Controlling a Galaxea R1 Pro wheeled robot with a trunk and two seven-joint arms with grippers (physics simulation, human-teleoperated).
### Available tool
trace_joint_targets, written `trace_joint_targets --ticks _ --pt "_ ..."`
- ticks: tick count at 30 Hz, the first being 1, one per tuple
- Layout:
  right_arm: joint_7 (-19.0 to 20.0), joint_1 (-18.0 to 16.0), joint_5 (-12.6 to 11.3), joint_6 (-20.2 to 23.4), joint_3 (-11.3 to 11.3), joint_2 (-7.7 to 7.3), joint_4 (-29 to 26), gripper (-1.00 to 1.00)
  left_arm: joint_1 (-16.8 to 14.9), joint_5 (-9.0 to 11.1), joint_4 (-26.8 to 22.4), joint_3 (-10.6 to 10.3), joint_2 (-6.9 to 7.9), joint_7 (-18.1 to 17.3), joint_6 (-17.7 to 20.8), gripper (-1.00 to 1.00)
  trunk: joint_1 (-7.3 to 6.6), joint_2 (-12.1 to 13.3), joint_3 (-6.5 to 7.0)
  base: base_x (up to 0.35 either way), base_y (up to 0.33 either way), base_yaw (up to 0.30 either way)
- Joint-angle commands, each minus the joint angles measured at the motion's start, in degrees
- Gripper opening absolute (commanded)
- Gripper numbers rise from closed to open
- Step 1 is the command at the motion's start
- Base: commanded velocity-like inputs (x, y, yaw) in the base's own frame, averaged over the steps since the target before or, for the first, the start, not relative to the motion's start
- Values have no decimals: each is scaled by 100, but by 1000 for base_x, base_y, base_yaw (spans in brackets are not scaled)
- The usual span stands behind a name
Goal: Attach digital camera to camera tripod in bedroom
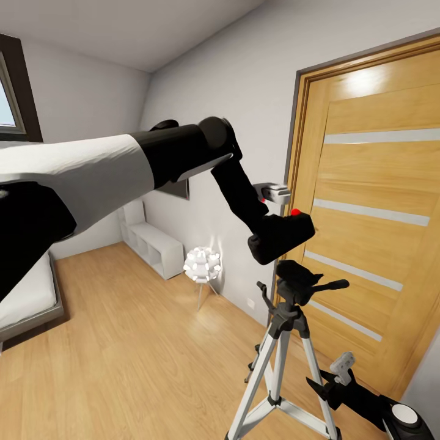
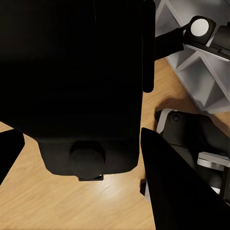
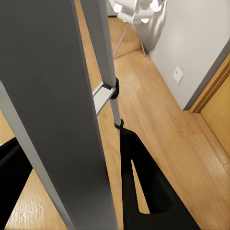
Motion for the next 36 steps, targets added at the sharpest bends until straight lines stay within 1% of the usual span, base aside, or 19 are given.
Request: trace_joint_targets --ticks 1,5,10,18,24,26,31,36 --pt "42 4 7 -7 -7 14 24 -100 -6 7 7 -21 -3 -34 32 -100 3 -2 -4 0 0 0" --pt "42 5 8 -7 -8 27 24 -100 10 7 7 -18 -3 9 32 -100 3 -2 -4 0 0 0" --pt "40 5 9 -8 -4 33 21 -100 79 28 7 -10 -3 196 32 -100 3 -2 -4 0 0 0" --pt "42 6 9 -8 -1 35 22 -100 135 31 7 -7 -3 321 32 -100 3 -2 -4 0 0 0" --pt "42 6 9 -8 0 36 17 -100 225 51 7 5 -3 601 32 -100 3 -2 -4 0 0 0" --pt "42 6 9 -8 0 36 16 -100 265 64 5 51 -3 695 32 -100 3 -2 -4 0 0 0" --pt "38 6 9 -8 0 36 15 -100 334 79 -5 311 -3 837 32 -100 3 -2 -4 0 0 0" --pt "37 6 9 -8 2 36 15 -100 360 88 -19 396 -3 905 32 -100 3 -2 -4 0 0 0"
